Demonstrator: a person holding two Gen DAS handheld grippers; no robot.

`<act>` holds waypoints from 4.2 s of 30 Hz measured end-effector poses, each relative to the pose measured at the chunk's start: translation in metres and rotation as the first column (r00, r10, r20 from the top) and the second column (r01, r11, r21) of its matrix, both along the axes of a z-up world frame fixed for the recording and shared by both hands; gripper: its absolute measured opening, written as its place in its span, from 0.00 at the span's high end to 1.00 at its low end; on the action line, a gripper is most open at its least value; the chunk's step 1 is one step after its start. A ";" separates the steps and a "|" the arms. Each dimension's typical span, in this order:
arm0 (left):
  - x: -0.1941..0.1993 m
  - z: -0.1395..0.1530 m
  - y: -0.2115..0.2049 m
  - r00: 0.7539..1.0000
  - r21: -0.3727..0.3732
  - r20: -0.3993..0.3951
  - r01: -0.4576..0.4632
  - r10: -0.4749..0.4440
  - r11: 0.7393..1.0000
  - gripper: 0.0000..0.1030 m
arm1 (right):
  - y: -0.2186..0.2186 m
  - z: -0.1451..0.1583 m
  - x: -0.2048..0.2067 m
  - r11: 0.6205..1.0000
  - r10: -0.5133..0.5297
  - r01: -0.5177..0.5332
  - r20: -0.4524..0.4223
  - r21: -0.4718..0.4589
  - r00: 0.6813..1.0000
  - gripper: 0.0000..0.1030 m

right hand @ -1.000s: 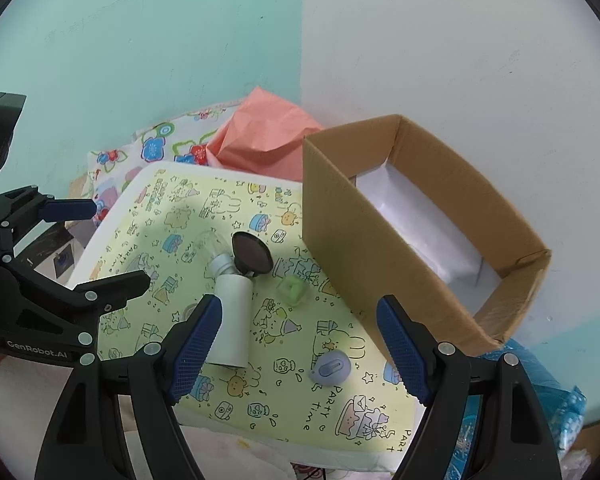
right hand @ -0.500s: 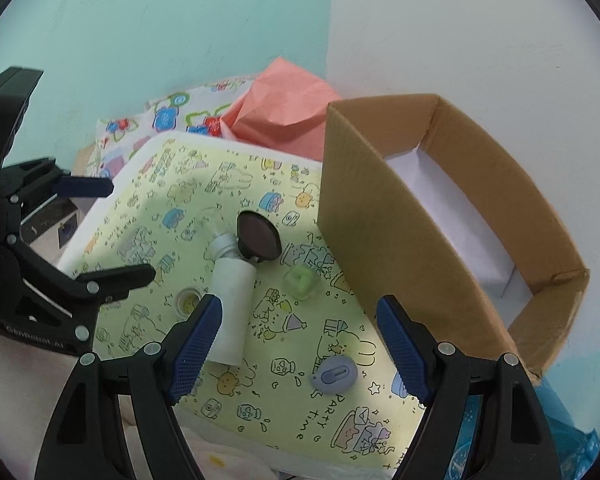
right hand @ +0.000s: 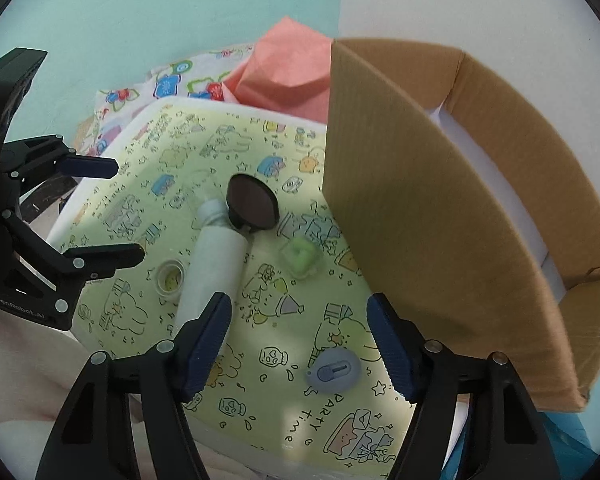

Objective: Organize objects
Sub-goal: 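Grasp the clear tape roll with the left tool while the right tool grasps the blue round case, then lift the tape roll with the left tool while the right tool lifts the blue case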

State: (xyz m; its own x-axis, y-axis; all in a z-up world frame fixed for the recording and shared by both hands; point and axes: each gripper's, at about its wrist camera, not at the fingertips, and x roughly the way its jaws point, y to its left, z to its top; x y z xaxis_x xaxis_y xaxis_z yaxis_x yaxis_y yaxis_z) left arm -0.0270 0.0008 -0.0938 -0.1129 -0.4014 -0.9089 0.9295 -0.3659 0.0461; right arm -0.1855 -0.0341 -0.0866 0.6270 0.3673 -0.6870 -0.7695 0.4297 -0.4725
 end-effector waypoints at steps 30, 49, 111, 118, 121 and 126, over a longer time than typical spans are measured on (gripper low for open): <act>-0.012 -0.058 0.001 0.997 0.132 -0.050 0.065 -0.059 0.989 0.28 | -0.014 -0.046 0.039 0.997 -0.060 0.056 -0.064 -0.061 0.996 0.37; -0.020 -0.069 -0.004 0.995 0.146 -0.058 0.087 -0.079 0.985 0.58 | -0.026 -0.057 0.049 0.991 -0.113 0.106 -0.093 -0.077 0.989 0.47; -0.053 0.079 0.030 0.998 -0.142 0.008 0.067 -0.067 0.988 0.60 | -0.014 0.047 -0.057 0.984 0.079 -0.089 0.070 0.156 0.994 0.52; -0.060 0.089 0.033 0.997 -0.162 0.015 0.072 -0.070 0.984 0.60 | -0.021 0.055 -0.064 0.979 0.093 -0.103 0.060 0.176 0.994 0.51; -0.064 0.092 0.035 0.997 -0.170 0.012 0.073 -0.072 0.983 0.60 | -0.024 0.057 -0.066 0.978 0.103 -0.113 0.063 0.177 0.993 0.51; -0.070 0.094 0.037 0.997 -0.168 0.020 0.079 -0.077 0.983 0.60 | -0.030 0.058 -0.064 0.974 0.098 -0.104 0.040 0.201 0.994 0.51</act>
State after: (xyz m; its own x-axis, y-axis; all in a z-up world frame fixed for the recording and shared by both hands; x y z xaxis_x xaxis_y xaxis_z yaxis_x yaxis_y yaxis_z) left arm -0.0965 0.0373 0.0002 -0.1386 -0.5392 -0.8307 0.8972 -0.4235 0.1252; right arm -0.2500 -0.0637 -0.0283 0.5988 0.5590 -0.5735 -0.8005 0.4398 -0.4071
